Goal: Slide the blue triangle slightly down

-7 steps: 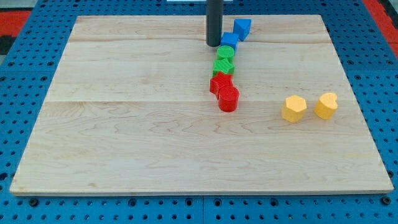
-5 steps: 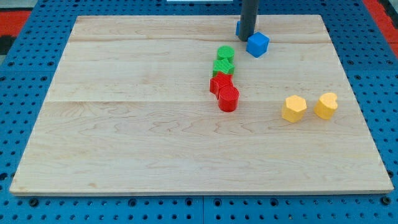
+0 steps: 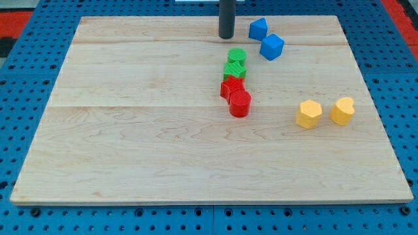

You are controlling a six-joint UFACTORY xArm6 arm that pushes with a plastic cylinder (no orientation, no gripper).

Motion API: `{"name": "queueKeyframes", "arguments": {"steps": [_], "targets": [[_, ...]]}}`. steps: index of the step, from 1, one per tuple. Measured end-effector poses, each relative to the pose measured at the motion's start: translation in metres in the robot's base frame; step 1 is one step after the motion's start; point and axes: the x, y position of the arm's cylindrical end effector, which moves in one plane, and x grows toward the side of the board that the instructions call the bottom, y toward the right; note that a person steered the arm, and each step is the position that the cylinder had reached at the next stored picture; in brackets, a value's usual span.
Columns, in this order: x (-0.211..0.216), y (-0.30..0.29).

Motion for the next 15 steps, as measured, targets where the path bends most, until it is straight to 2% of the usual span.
{"name": "queueKeyframes", "arguments": {"steps": [1, 2, 3, 4, 7, 8, 9, 10, 13, 15], "targets": [[-0.037, 0.001], [-0.041, 0.027], [-0.042, 0.096], [-0.037, 0.136], [-0.038, 0.131], [-0.011, 0.129], [-0.018, 0.118], [-0.042, 0.117], [-0.037, 0.058], [-0.031, 0.071]]}}
